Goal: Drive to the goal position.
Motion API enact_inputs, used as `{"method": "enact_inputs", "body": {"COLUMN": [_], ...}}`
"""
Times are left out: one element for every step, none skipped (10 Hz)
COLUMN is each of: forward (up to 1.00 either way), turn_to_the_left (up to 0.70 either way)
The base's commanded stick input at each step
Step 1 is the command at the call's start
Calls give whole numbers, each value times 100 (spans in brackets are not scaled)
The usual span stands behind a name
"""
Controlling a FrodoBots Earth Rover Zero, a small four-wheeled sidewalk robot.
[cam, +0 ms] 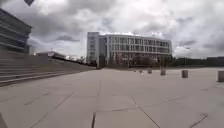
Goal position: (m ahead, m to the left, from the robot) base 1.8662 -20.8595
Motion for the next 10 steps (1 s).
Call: {"method": "enact_inputs", "body": {"forward": [70,70,70,70,70,70,70,70,70,70], "turn_to_the_left": [-5,-11,-35,-35,-35,-35,-35,-35,-35,-35]}}
